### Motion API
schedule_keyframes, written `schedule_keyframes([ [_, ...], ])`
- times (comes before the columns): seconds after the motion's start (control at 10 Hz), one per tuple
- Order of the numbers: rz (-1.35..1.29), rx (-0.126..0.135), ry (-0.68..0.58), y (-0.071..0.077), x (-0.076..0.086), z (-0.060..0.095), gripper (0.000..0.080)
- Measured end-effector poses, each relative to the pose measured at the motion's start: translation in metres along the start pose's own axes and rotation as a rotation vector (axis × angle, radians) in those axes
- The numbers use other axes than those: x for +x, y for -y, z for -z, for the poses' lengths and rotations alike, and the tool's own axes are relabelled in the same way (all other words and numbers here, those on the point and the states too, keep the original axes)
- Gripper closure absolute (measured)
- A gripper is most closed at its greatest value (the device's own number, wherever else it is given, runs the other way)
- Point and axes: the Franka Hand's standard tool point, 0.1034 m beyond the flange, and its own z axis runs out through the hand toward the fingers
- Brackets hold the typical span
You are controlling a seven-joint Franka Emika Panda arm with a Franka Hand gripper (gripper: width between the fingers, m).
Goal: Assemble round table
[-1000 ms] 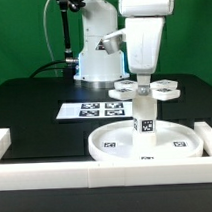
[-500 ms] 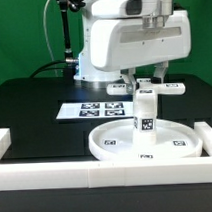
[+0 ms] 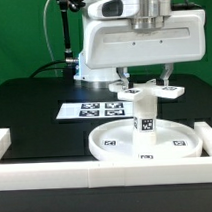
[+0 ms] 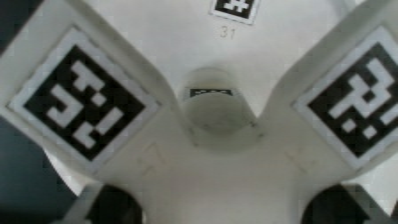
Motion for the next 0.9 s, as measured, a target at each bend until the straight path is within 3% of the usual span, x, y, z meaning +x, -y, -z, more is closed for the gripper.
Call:
schedule_keyframes([
  [0.2,-0.141,0.009,0.000,-0.0001,-0.0003,-0.0002,0.0360],
  [0.4,-0.408,0.042,-0.005,-0.0015,-0.0005,-0.0001,0.0360],
  [0.9,-1.009,0.079,-0.023,-0.0013,-0.0005,0.0000,0.0360],
])
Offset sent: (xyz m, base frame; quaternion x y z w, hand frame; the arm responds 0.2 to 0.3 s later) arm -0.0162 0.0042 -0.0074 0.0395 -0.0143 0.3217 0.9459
